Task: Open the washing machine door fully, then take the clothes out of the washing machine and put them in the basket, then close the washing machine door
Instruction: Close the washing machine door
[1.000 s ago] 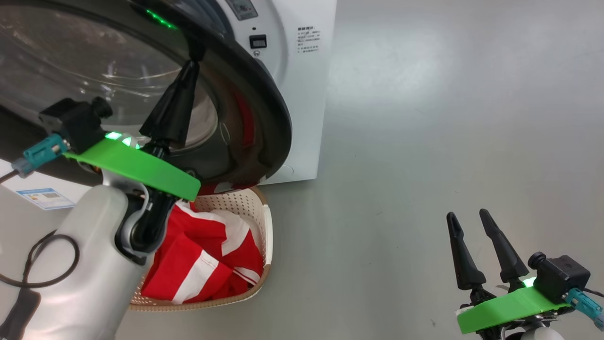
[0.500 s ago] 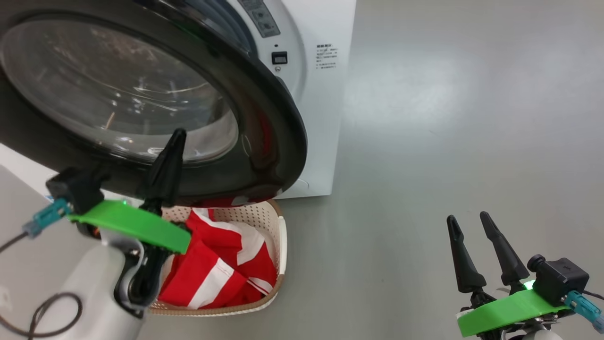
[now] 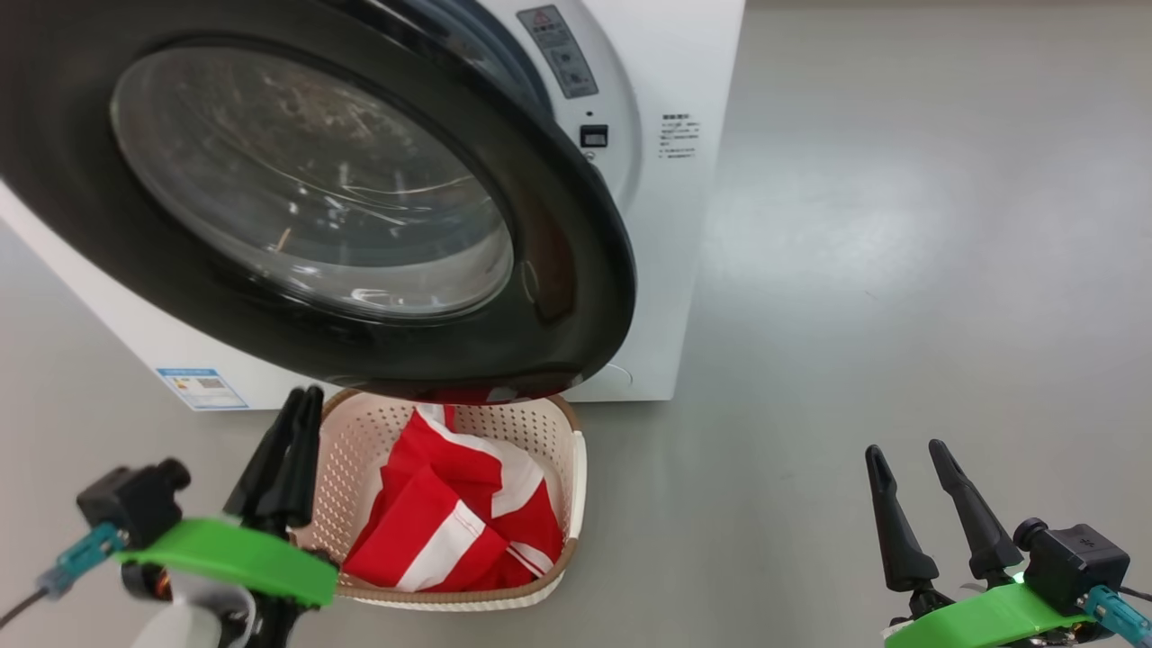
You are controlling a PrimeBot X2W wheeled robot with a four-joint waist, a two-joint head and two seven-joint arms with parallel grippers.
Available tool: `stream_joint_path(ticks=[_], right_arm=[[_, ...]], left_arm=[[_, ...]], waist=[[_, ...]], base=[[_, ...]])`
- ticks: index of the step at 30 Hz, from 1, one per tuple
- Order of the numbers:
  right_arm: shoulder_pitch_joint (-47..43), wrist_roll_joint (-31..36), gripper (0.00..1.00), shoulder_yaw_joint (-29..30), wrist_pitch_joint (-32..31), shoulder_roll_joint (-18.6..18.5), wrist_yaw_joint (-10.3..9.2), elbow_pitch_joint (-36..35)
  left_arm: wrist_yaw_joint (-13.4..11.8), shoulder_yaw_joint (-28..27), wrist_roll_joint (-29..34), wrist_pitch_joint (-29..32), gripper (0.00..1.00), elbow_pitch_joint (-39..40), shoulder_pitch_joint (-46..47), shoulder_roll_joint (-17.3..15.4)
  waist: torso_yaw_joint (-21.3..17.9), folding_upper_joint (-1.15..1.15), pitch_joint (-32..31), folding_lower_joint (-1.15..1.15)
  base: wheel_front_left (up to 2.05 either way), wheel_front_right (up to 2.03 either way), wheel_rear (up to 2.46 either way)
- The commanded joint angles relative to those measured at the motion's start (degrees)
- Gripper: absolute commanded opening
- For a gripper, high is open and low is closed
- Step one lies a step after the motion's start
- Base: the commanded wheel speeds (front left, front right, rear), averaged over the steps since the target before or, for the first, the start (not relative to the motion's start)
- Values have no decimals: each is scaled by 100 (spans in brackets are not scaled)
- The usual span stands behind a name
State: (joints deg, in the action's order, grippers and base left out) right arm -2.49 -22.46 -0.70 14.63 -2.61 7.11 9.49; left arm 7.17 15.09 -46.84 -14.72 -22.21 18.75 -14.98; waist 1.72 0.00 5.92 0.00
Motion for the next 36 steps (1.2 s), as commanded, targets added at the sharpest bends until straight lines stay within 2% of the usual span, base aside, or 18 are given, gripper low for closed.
stream_joint_path(ticks=[1,4,5,6,9,24,36], right_arm=[[9,85,100,-103,37,-27,37,-139],[-35,96,100,-100,37,-27,37,-135],[-47,98,100,-98,37,-27,37,-134],[-58,99,100,-97,37,-27,37,-134],[-85,100,100,-86,37,-27,37,-134],[-223,147,100,-49,37,-27,37,-142],[-364,117,100,74,37,-27,37,-205]], left_arm=[[32,-279,92,-28,31,156,-9,-137],[32,-449,230,-28,49,181,-250,-124],[32,-495,283,-28,66,187,-329,-118],[32,-546,337,-28,78,195,-407,-112],[32,-717,491,-28,100,226,-619,-89],[32,-1560,1705,-28,100,617,-1417,64],[32,-2065,2923,-28,100,1094,-1832,421]], waist=[[75,0,-66,0],[127,0,-101,0],[143,0,-114,0],[158,0,-126,0],[197,0,-155,0],[316,0,-333,0],[279,0,-362,0]], base=[[0,0,0],[0,0,0],[0,0,0],[0,0,0],[0,0,0],[0,0,0],[0,0,0]])
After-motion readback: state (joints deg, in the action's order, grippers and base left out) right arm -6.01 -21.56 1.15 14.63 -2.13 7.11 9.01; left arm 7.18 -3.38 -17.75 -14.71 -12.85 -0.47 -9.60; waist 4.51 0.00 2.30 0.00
